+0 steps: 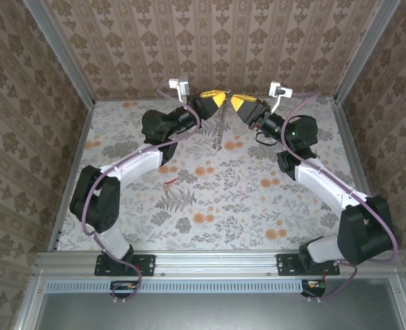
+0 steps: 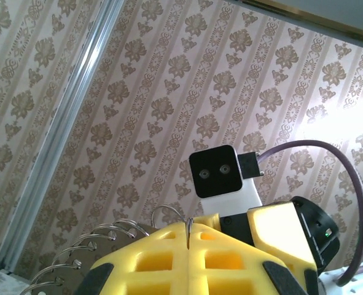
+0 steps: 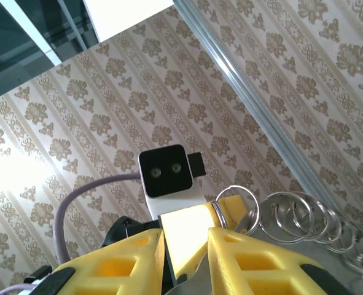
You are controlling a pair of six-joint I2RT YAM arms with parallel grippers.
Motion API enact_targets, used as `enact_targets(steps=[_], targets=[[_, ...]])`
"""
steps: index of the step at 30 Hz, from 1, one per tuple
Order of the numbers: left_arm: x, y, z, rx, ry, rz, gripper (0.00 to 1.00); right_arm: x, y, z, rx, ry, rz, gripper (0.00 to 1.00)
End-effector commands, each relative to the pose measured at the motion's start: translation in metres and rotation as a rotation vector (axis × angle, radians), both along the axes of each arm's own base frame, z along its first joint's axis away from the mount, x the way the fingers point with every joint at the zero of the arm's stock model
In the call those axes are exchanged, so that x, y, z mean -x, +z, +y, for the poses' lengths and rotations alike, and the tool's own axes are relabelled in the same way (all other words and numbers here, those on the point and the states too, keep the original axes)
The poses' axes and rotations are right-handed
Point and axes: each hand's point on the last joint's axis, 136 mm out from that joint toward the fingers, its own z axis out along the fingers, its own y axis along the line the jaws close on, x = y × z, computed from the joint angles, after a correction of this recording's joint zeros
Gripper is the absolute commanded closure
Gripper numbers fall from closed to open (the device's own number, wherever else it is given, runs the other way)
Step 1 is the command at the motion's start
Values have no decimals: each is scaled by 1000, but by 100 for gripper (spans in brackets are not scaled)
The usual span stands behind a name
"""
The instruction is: Put the keys on the keyring
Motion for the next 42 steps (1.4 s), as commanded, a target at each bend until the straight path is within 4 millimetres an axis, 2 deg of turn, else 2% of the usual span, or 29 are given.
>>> enact_targets(steps=[1, 10, 20, 30, 42], targets=[[10, 21, 5, 39, -54, -33, 100, 8, 14, 3, -9, 44, -61, 73], [9, 19, 4, 32, -70, -22, 100, 2, 9, 3, -2, 36, -49, 68], [11, 18, 3, 27, -79, -22, 100, -9, 14, -19, -61, -13, -35, 63], [11, 18, 2, 25, -81, -26, 100, -10, 15, -16, -92, 34, -38, 63], [11, 17, 1, 24, -80, -25, 100, -5, 18, -2, -94, 84, -49, 65]])
